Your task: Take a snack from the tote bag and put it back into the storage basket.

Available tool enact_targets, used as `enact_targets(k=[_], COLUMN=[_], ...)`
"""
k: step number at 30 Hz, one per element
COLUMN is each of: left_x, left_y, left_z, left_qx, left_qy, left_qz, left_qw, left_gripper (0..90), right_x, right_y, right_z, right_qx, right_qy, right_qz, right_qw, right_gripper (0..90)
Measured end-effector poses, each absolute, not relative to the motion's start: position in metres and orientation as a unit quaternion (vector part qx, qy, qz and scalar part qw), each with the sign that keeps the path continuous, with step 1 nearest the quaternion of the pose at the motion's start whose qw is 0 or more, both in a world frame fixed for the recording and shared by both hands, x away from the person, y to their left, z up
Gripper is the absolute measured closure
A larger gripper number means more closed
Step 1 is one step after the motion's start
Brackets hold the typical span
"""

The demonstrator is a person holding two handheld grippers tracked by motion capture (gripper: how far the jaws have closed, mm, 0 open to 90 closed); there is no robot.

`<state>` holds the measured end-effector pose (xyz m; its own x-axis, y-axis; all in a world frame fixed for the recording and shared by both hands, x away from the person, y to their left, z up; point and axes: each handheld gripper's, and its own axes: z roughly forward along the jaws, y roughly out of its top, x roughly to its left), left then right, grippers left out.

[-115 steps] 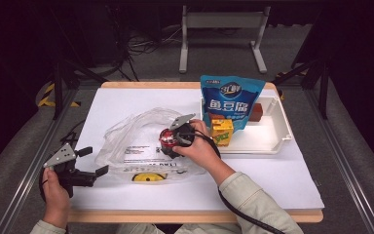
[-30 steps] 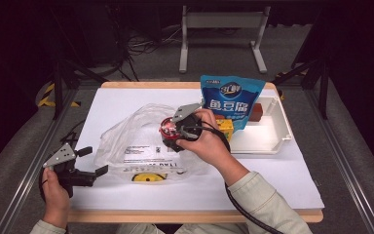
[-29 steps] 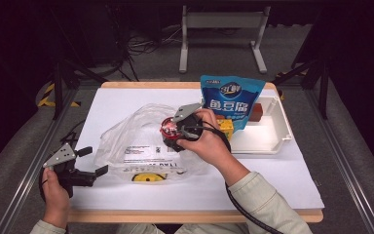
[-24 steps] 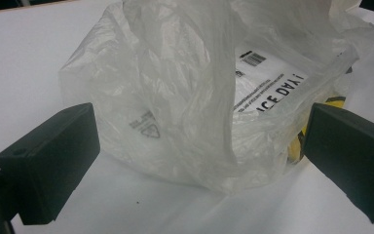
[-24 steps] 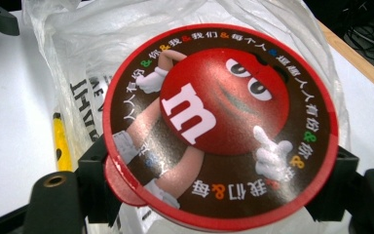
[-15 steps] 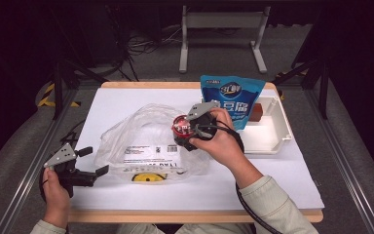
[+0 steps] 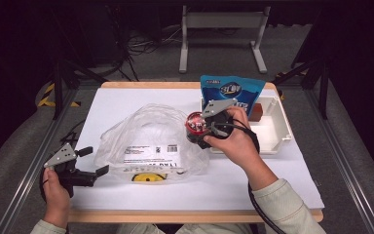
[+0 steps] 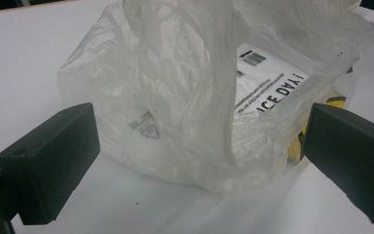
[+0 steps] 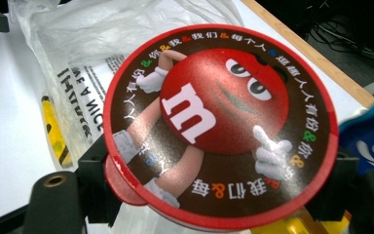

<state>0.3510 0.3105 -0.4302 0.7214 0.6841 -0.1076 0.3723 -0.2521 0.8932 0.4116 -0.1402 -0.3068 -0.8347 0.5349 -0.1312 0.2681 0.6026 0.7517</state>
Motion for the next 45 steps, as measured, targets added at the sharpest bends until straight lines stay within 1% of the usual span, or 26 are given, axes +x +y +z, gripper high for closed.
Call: enact_targets(k=[19,45], left_x=[0.351,0.352], left_y=[0.309,0.309], left_z=[-0.431,-0.431], left_qx=[0.778,0.778], left_qy=[0.341,0.342], left_qz=[0.150,0.151], left_qw=[0.506,0.505], left_gripper=[0.6,0.6], right_x=[0.409,0.417], right_y=[-0.195,-0.254], right_z=[-0.292,-0.291], right_qx=[0.268,0.305], right_qy=[0.863,0.854], right_qz=[0.380,0.362], right_qw=[0.198,0.218], right_gripper=[25.3,25.3])
